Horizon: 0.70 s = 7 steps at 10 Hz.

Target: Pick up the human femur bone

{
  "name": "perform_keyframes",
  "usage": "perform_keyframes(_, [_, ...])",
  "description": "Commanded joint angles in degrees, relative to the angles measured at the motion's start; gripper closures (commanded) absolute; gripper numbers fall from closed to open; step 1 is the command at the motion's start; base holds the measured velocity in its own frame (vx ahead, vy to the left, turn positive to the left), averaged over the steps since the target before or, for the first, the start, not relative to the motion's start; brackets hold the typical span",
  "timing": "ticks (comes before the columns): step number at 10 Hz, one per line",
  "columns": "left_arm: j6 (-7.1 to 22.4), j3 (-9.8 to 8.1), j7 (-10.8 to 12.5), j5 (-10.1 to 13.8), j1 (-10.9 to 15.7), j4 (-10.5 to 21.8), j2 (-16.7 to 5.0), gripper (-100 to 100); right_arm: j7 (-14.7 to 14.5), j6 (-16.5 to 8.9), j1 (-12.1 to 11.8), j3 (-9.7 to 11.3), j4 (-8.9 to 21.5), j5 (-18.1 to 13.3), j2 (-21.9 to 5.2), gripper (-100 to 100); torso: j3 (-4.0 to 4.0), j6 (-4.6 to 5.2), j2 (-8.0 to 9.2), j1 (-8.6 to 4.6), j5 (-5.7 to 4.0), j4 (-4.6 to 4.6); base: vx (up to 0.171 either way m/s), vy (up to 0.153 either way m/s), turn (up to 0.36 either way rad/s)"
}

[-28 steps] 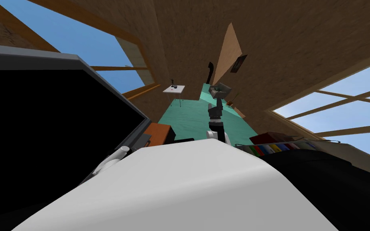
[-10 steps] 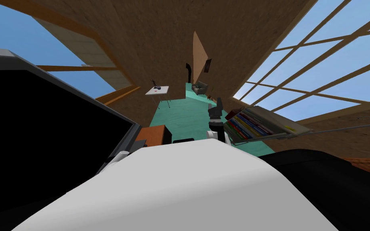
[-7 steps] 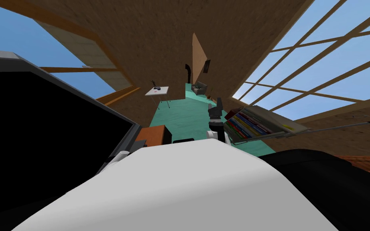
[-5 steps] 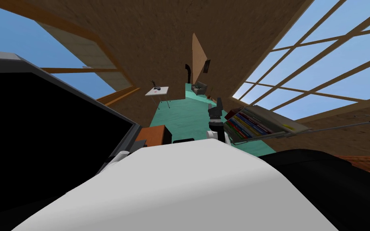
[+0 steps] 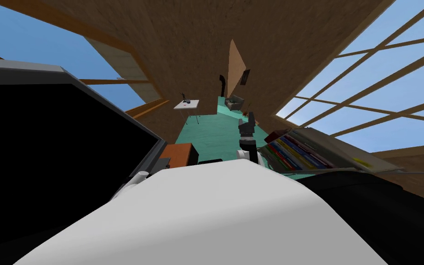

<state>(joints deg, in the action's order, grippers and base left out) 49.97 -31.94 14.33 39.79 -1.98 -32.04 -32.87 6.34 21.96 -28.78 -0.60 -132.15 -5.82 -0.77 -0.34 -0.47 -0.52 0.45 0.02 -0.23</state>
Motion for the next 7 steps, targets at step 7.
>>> perform_keyframes(7, [5.7,2.97,-2.7,-1.6,-0.8,-9.0,0.6,100,0.0,0.0,0.0,0.0,0.0,0.0,0.0,0,0.08,0.0,0.13,-0.12,-0.14,0.04,0.09,-0.023,0.232])
